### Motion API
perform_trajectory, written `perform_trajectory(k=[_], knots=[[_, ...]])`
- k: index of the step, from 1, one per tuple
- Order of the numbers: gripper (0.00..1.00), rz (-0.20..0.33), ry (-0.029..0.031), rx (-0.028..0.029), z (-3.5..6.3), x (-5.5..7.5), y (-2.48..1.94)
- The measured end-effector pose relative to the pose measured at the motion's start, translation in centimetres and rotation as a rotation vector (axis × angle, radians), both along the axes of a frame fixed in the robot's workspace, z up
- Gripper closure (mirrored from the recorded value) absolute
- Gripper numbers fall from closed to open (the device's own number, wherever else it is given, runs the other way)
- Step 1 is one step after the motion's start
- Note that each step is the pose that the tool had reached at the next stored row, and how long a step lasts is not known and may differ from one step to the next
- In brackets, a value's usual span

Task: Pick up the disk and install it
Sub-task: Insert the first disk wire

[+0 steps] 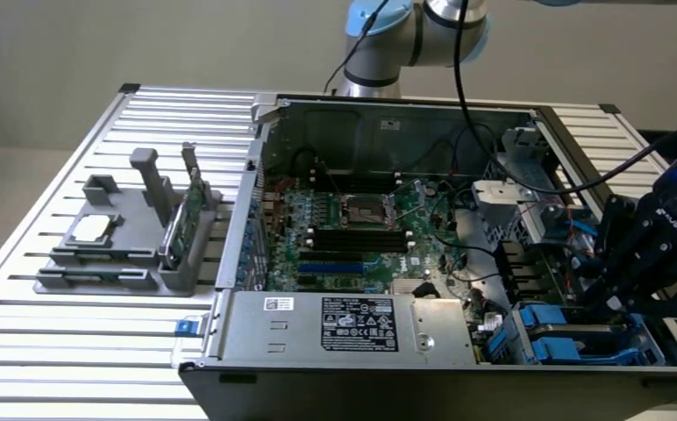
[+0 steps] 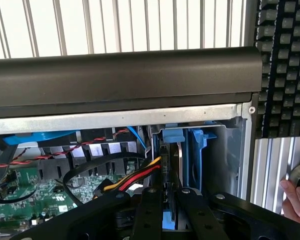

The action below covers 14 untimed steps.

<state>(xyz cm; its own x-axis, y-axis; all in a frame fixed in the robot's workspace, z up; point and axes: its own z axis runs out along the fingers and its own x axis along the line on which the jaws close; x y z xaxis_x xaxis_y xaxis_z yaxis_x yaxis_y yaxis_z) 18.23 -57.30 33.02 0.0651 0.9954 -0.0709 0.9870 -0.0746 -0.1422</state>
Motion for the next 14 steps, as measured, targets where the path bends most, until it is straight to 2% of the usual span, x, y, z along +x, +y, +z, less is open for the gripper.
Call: perform_trajectory(k=[14], knots=[[0.83, 0.0, 0.0001, -0.001, -0.14, 0.0, 0.0]])
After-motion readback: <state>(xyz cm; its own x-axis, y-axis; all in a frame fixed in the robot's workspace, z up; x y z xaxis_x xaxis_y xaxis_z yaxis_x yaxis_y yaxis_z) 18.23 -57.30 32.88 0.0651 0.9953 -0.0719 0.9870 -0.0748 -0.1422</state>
